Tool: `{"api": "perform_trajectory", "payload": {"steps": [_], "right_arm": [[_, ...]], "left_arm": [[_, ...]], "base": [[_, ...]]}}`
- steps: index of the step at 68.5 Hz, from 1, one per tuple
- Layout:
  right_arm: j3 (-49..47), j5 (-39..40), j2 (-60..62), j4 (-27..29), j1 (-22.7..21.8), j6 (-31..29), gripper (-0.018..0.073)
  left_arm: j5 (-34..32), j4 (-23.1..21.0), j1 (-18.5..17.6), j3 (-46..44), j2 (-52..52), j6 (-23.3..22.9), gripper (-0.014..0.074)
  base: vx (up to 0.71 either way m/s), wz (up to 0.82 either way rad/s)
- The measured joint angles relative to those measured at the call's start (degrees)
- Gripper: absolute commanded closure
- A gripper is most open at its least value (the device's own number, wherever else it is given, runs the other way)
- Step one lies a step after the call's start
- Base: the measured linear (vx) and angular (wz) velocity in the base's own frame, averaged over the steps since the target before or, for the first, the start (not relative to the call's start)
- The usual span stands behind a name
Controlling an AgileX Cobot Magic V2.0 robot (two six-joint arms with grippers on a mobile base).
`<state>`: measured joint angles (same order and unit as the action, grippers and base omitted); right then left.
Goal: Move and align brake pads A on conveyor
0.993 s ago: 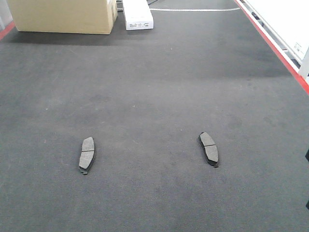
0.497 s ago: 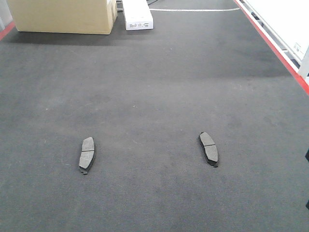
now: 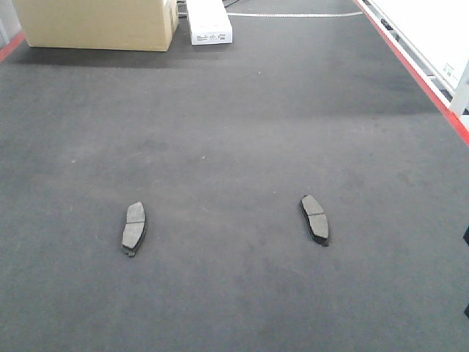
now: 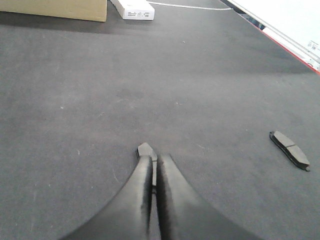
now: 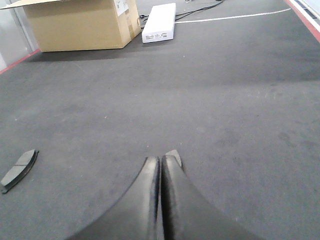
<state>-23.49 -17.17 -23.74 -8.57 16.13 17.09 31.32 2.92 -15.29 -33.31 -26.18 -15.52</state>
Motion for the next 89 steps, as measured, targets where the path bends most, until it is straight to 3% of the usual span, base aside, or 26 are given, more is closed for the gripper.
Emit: {"api": "perform_trajectory", "payload": {"steps": [51,89], "right_arm": [[0.0,0.0,0.0,0.0,0.0,0.0,0.0568],[0.0,0.0,0.0,0.0,0.0,0.0,0.0568]], "left_arm": [[0.0,0.1,0.0,0.0,0.0,0.0,0.0603],[0.0,0.1,0.0,0.0,0.0,0.0,0.0603]], "base": [[-0.19,-0.06],[-0.24,-0.54]]}}
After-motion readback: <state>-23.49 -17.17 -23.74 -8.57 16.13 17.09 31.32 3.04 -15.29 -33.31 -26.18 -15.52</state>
